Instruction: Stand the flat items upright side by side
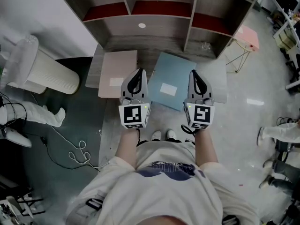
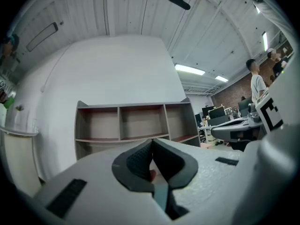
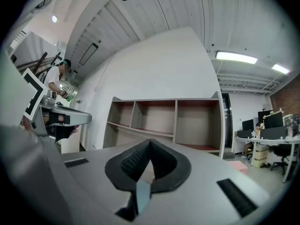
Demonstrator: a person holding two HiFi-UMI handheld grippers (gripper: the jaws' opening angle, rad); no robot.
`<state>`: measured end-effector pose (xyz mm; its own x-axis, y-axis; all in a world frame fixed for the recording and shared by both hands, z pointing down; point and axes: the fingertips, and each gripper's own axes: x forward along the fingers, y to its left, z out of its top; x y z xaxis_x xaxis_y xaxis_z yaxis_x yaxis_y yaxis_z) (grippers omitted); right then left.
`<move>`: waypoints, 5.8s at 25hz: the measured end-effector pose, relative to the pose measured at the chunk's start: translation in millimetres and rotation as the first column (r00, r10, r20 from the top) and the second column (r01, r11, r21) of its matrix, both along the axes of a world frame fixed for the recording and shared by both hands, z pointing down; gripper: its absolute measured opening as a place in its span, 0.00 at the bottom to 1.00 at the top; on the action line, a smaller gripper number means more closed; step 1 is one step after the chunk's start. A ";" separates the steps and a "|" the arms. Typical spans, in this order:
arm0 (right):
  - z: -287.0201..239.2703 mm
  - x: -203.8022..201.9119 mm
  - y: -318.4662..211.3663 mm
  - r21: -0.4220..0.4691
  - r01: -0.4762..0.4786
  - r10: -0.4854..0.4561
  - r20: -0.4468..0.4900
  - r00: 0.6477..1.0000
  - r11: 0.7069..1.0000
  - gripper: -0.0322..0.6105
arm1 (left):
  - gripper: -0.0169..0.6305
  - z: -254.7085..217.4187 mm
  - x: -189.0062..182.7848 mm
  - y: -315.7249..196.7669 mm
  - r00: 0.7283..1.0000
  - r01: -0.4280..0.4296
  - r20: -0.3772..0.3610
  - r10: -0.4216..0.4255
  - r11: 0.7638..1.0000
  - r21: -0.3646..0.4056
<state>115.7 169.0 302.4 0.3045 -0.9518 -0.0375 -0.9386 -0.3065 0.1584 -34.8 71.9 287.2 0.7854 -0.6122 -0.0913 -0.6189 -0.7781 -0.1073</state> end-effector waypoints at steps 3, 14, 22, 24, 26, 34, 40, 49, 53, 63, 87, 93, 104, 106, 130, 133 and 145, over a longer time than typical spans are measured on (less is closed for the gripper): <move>-1.4 7.6 4.3 0.039 0.009 -0.012 0.078 0.997 0.999 0.05 | 0.04 2.2 -4.4 -3.6 1.000 -0.003 0.008 0.003 1.000 -0.020; 7.4 37.3 38.8 0.091 0.103 -0.132 0.410 0.903 0.991 0.42 | 0.26 11.8 -41.5 -16.8 0.991 -0.108 0.061 0.122 0.973 -0.204; 31.6 55.6 62.1 0.032 0.090 -0.095 0.461 0.882 0.995 0.46 | 0.33 60.0 -39.1 -5.2 0.960 -0.168 0.155 0.233 0.922 -0.348; 38.8 58.5 64.3 0.014 0.101 -0.095 0.472 0.877 0.995 0.46 | 0.34 74.2 -31.9 1.0 0.939 -0.196 0.192 0.285 0.903 -0.382; 45.3 62.4 65.5 0.004 0.110 -0.097 0.489 0.867 0.994 0.46 | 0.36 88.0 -24.7 4.5 0.924 -0.211 0.209 0.321 0.881 -0.423; 74.1 80.6 67.4 -0.047 0.171 -0.117 0.553 0.825 0.984 0.47 | 0.47 155.6 6.1 8.8 0.862 -0.159 0.257 0.436 0.715 -0.681; 93.9 93.7 67.5 -0.076 0.180 -0.103 0.584 0.806 0.981 0.48 | 0.54 197.3 29.9 0.4 0.769 -0.069 0.379 0.514 0.657 -0.750; 121.0 82.7 57.0 -0.137 0.139 -0.025 0.617 0.787 0.981 0.49 | 0.58 272.3 50.3 -32.3 0.680 -0.010 0.380 0.627 0.526 -0.850; 140.4 70.4 54.6 -0.184 0.083 0.056 0.642 0.765 0.979 0.49 | 0.59 293.0 53.2 -43.2 0.670 -0.028 0.275 0.690 0.393 -0.919; 147.0 64.7 54.0 -0.274 -0.073 0.243 0.663 0.708 0.959 0.50 | 0.60 313.3 51.8 -41.1 0.535 0.018 0.186 0.824 0.209 -0.978; 255.2 10.4 87.6 -0.191 0.197 0.139 0.958 0.252 0.962 0.59 | 0.53 339.3 47.5 -31.9 0.313 0.207 0.250 0.916 0.191 -0.960; 289.5 -3.4 71.4 -0.082 0.362 0.067 0.996 0.051 0.929 0.65 | 0.53 339.9 47.9 -31.7 0.304 0.229 0.262 0.916 0.197 -0.953; 303.7 -25.1 33.7 0.233 0.529 -0.113 0.962 -0.250 0.816 0.71 | 0.52 339.0 46.0 -30.7 0.300 0.267 0.281 0.911 0.203 -0.942; 305.0 -27.9 28.2 0.269 0.546 -0.130 0.951 -0.279 0.794 0.71 | 0.52 339.0 45.6 -31.2 0.306 0.275 0.284 0.908 0.201 -0.940; 316.1 -45.8 18.8 0.334 0.567 -0.153 0.927 -0.343 0.753 0.50 | 0.50 339.3 44.1 -31.1 0.348 0.282 0.290 0.892 0.196 -0.939; 315.8 -45.3 18.9 0.324 0.571 -0.149 0.931 -0.332 0.755 0.49 | 0.49 338.2 44.3 -31.1 0.349 0.279 0.289 0.892 0.196 -0.940; 310.1 -45.4 18.4 0.272 0.604 -0.131 0.955 -0.267 0.749 0.49 | 0.47 332.8 44.8 -32.2 0.353 0.241 0.294 0.888 0.218 -0.946</move>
<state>70.3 187.4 612.5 -0.6281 -0.7773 0.0364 -0.0532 -0.0038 -0.9986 9.9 39.8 620.0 0.2122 0.5274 0.8227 -0.3086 -0.7626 0.5685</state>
